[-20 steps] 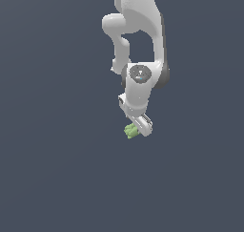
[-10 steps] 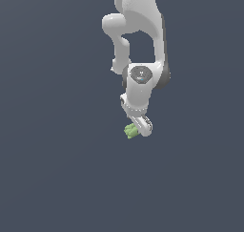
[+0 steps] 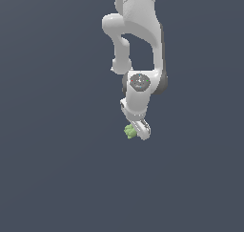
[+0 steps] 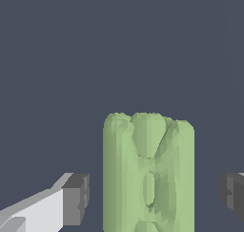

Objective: Pick up the object and move it to a goal position.

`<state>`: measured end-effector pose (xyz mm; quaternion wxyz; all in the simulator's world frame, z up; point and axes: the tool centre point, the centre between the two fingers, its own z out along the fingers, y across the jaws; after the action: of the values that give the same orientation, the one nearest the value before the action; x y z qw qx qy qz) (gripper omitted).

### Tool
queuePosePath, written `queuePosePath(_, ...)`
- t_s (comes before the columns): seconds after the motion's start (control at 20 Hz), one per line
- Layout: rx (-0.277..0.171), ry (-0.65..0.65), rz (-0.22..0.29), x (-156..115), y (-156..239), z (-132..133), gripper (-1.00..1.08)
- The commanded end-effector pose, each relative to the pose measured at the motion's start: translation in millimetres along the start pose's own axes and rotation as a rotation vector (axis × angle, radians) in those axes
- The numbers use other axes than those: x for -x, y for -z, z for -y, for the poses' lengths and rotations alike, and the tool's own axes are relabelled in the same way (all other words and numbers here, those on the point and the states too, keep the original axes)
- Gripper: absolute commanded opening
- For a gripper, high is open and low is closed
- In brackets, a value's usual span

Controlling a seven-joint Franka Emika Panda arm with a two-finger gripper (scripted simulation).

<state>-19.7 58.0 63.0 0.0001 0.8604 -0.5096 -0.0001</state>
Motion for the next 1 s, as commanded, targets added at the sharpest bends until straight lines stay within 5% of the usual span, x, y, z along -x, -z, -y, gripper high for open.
queuePosePath(0.0,0.0,-0.001,0.0,0.0,-11.2,-0.2,1.0)
queuePosePath(0.25,0.0,-0.001,0.0,0.0,-18.9,0.7,1.0)
queuePosePath(0.3,0.0,-0.001,0.0,0.0,-18.9,0.7,-1.0)
queuePosePath(0.95,-0.002,-0.001,-0.001,1.2,-14.6,2.5,-1.0)
